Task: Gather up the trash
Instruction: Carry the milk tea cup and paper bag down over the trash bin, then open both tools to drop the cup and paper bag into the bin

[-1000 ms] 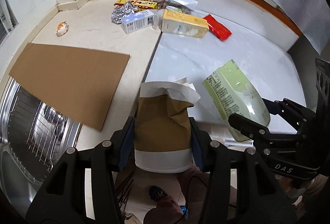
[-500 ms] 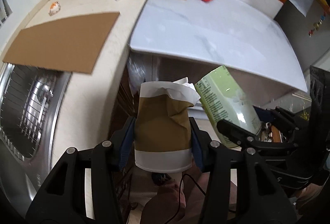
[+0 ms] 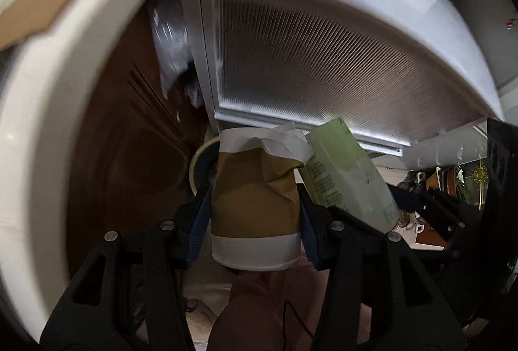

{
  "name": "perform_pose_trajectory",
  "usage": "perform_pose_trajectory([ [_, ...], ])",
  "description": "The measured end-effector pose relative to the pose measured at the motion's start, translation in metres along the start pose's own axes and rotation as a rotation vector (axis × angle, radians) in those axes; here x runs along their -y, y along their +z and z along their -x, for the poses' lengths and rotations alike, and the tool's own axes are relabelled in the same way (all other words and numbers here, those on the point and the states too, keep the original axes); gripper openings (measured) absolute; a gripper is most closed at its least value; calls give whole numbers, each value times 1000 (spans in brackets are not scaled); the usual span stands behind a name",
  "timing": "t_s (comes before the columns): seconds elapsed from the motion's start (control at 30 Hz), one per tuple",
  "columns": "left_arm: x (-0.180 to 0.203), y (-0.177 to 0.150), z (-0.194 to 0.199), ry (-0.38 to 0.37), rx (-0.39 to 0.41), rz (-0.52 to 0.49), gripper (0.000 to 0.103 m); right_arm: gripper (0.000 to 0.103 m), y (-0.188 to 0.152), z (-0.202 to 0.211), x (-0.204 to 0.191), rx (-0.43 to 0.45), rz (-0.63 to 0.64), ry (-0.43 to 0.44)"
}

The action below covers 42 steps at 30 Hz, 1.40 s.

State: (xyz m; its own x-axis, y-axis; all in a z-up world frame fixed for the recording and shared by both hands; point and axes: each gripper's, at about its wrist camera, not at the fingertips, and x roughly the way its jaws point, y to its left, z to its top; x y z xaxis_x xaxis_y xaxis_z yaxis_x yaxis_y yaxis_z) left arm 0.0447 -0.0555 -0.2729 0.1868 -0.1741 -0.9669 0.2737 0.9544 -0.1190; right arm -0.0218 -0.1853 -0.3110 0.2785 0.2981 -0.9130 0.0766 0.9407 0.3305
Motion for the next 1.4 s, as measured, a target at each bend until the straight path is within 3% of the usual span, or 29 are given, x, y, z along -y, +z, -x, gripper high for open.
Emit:
perform_pose_trajectory([
  [0.37,-34,-9,-164,68,-113,117,47,67,-11,-166,65,-136,-70,-53],
  [0.73,-66,-1,-278,123,-161,141,47,68,3,-322,94,-170,-73,-38],
  [0.83,-74,-1,-293,120,-181,151,47,69,5,-346,96,-144,-82,-28],
  [1.0,-74,-5,-303,165,-195,100,74,70,4,-368,99,-152,-114,-50],
  [1.4,-78,-10,-293,150,-203,88,74,74,-13,-352,103,-172,-93,-56],
])
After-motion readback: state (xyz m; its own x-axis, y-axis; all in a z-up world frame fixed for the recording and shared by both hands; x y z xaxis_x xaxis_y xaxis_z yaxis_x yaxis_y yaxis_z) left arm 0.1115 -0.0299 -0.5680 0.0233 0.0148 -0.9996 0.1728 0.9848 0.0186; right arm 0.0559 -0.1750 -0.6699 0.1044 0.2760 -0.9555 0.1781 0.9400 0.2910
